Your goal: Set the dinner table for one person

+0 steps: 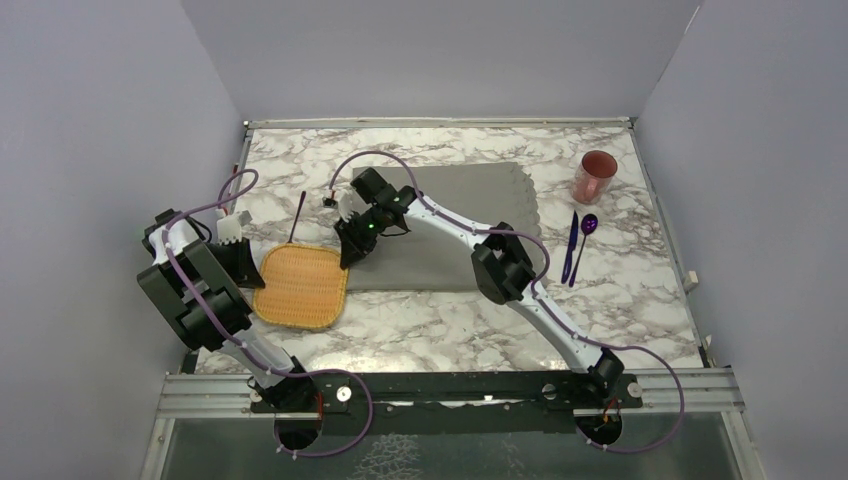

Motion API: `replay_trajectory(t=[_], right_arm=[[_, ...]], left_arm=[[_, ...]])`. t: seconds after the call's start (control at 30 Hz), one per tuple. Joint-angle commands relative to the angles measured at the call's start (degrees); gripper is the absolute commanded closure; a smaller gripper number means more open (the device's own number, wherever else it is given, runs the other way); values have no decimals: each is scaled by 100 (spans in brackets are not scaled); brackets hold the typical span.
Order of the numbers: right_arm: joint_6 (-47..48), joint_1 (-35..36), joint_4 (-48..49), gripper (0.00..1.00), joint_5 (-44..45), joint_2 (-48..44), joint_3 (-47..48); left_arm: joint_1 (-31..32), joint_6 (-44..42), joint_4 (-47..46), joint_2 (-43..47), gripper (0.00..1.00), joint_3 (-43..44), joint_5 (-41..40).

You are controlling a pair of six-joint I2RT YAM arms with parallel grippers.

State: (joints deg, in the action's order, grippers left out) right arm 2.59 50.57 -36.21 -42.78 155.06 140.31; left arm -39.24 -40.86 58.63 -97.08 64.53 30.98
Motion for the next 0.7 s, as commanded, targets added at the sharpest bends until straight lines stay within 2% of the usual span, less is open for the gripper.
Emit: replay_trajectory(t=[0.0,0.67], right_arm=[[303,196,-34,99,54,153,108],[329,243,-154,99,112,-557,287]], left_arm=[[57,-51,-113,68,100,120,-10],[67,-26,131,58,100,451,126]])
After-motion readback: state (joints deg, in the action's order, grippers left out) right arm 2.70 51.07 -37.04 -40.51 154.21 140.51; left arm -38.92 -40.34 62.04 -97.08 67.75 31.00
